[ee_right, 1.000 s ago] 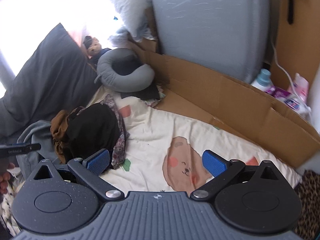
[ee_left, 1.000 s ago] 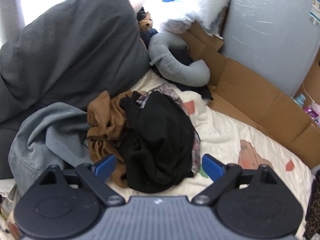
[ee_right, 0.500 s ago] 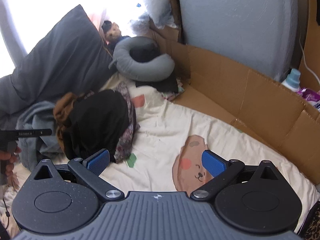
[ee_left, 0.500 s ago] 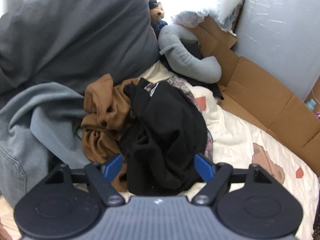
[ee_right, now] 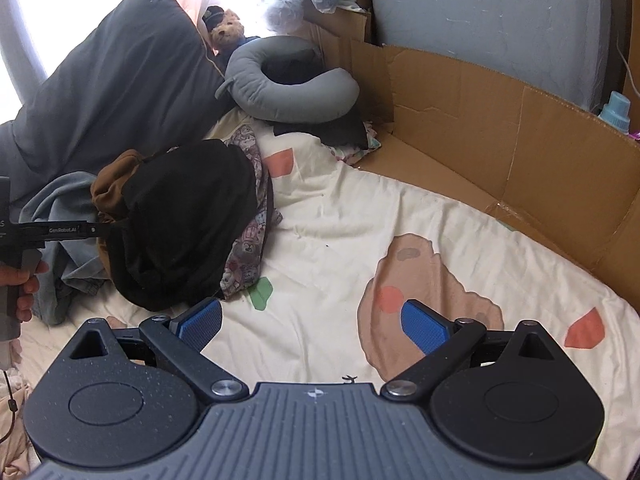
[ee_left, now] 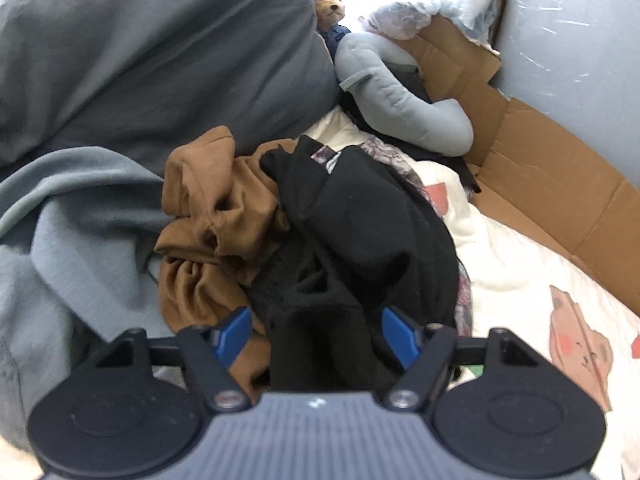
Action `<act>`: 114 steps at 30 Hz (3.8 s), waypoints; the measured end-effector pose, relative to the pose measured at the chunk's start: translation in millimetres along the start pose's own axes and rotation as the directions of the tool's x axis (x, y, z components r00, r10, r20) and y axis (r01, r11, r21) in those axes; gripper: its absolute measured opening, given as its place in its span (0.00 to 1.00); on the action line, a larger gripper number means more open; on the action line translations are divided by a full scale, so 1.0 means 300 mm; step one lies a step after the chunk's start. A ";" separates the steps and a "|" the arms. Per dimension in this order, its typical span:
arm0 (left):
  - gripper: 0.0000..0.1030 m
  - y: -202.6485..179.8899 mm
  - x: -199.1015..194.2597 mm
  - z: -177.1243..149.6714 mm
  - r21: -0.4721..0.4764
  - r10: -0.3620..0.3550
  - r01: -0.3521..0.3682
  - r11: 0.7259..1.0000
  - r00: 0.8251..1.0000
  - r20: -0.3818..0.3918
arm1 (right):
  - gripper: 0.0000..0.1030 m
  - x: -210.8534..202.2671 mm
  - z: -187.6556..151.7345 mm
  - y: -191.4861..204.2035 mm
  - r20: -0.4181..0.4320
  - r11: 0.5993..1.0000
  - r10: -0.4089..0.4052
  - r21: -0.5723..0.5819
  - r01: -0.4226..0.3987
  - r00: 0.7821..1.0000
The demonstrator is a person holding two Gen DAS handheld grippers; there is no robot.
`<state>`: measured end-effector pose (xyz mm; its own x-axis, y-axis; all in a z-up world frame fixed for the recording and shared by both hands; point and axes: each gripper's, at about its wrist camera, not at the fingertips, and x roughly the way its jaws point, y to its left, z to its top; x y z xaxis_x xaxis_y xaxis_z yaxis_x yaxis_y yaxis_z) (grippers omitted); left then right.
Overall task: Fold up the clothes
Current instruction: 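Reach the left gripper into the black garment on the clothes pile, then close the left gripper on the black garment and lift it from the pile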
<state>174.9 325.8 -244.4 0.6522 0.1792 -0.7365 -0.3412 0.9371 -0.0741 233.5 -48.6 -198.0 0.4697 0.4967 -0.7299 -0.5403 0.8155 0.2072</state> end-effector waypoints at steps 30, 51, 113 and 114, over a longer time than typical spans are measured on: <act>0.06 -0.093 0.017 -0.127 -0.106 -0.220 0.212 0.971 0.973 -0.067 | 0.93 0.096 -0.068 0.055 -0.079 1.000 0.012 -0.006 -0.013 0.997; 0.06 -0.096 -0.092 -0.370 -0.138 -0.279 0.255 0.957 0.938 -0.204 | 0.93 0.209 -0.041 0.126 -0.207 0.995 -0.084 -0.062 0.073 0.975; 0.04 -0.255 -0.021 -0.185 -0.267 -0.522 0.492 0.828 0.852 -0.049 | 0.93 0.435 0.184 0.297 -0.185 0.975 0.215 0.090 -0.201 0.959; 0.04 -0.268 -0.020 -0.197 -0.268 -0.533 0.501 0.823 0.844 -0.058 | 0.93 0.439 0.179 0.298 -0.190 0.975 0.219 0.086 -0.206 0.957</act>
<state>158.3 231.5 -273.7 0.6934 -0.3651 -0.6212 -0.1356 0.7806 -0.6102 284.5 105.8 -240.6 0.1990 0.5976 -0.7767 -0.5632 0.7183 0.4084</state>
